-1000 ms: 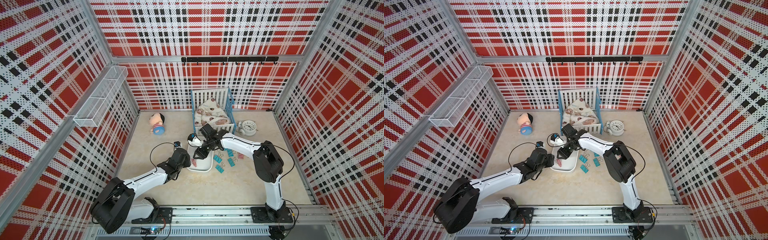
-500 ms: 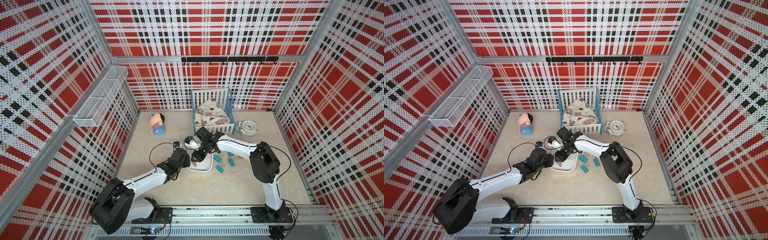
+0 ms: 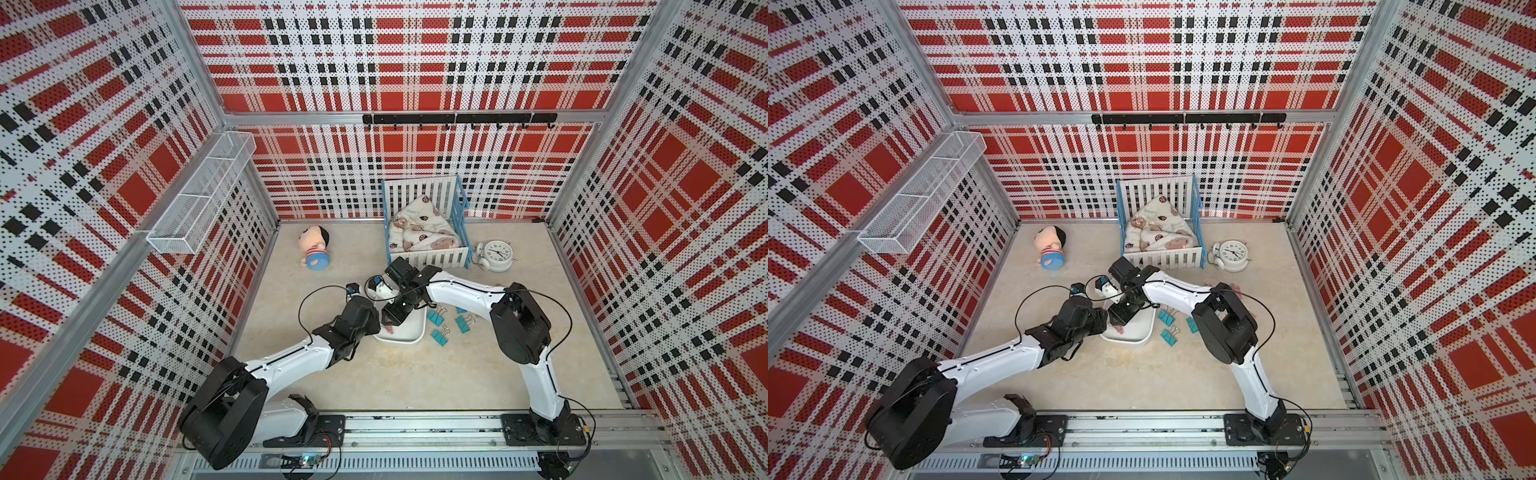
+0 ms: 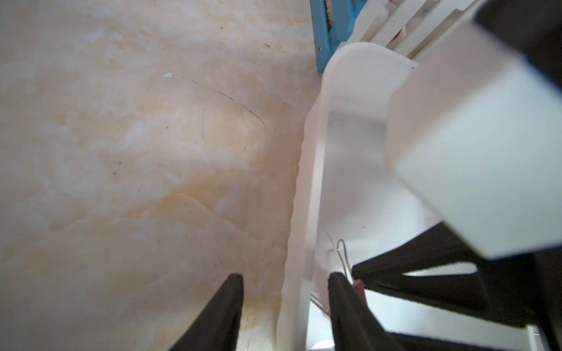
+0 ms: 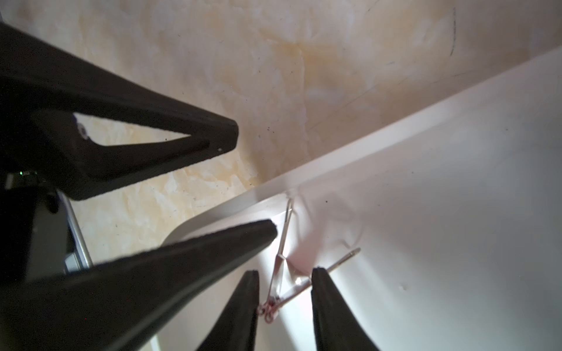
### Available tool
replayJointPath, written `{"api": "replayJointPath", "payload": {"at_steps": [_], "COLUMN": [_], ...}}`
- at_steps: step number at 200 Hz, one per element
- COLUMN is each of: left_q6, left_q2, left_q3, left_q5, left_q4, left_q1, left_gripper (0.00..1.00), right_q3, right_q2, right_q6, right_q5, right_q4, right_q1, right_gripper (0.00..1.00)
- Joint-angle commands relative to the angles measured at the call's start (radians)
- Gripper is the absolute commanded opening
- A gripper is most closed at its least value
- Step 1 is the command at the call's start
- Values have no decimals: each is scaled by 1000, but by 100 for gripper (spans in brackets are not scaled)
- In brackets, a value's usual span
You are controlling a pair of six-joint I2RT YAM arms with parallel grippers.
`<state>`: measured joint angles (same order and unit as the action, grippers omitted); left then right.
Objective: Take out the binder clips from the storage box
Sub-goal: Pick up the binder clip from the storage box.
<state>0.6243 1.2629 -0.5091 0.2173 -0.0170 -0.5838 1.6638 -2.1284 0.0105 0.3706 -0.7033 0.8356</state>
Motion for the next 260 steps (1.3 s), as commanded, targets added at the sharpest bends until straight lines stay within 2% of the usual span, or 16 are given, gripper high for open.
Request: {"api": "replayJointPath", "payload": {"at_steps": [1,31,97,144,203,260], "left_q6": [-12,-10,-20,-26,-43,-60], "left_q2": [-19,-21,-9,-6,9,12], "left_q3": [14,14,1,-6,-31,-48], "left_q5": [1,1,-4,-1,2,4], "left_q4": [-8,-8,-8,-8,-6,-1], "left_q1": [7,8,11,11,12,14], "left_gripper": [52,52,52,52,52,52], "right_q3": [31,41,21,0,-57,-244], "right_q2": [-19,-9,38,119,253,447], "right_q6": [-12,-16,-10,-5,-8,-49], "right_q5": [-38,-94,-137,-91,31,173], "right_q4": [-41,-72,-87,-66,-12,47], "right_q1": [7,7,-18,-81,-206,-301], "right_gripper": [29,17,3,3,3,3]}}
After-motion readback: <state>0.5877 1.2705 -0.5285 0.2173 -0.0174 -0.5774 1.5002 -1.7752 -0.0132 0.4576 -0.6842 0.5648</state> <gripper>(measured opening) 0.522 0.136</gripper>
